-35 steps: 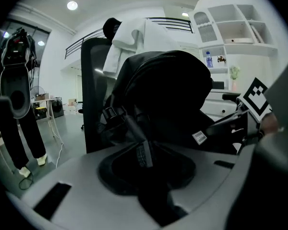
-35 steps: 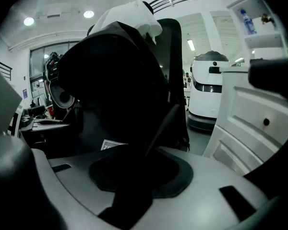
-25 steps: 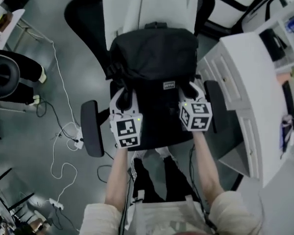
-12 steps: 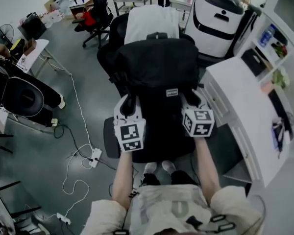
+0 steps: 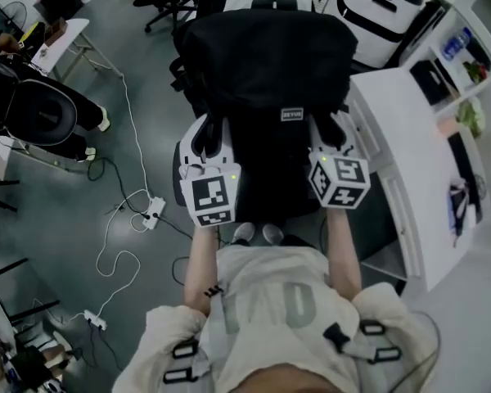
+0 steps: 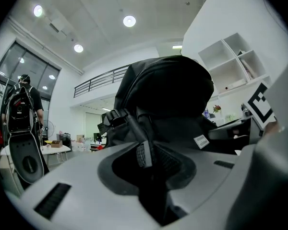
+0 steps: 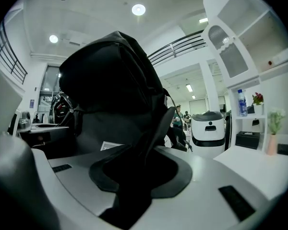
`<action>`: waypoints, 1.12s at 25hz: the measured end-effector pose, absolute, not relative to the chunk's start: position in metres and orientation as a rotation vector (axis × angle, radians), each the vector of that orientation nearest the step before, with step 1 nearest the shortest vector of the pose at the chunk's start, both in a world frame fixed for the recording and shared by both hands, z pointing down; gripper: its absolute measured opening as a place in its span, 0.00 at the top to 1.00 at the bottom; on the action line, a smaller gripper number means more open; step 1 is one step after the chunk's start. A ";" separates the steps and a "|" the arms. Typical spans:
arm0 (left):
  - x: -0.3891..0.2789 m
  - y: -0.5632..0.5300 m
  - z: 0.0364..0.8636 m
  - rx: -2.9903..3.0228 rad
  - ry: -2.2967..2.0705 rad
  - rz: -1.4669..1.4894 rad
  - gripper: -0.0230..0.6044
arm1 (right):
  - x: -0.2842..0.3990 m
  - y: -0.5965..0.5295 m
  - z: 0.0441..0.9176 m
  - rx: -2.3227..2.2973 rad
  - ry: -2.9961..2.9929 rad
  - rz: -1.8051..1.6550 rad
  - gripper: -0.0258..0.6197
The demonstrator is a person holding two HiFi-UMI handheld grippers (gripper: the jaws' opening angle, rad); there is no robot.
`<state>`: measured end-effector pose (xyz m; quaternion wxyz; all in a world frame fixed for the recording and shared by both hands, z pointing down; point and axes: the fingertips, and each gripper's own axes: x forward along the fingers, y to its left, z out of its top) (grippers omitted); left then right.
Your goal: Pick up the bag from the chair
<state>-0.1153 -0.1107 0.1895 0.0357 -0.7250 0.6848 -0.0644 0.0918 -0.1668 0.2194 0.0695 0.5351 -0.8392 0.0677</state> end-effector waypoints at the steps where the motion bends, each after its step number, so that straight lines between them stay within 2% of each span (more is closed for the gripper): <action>1: -0.118 -0.103 0.191 -2.225 2.109 -0.201 0.84 | 0.089 -0.159 0.221 1.602 -2.533 0.211 0.79; 28: -0.120 -0.068 0.179 -2.173 2.036 -0.076 0.84 | 0.089 -0.107 0.221 1.738 -2.544 0.203 0.81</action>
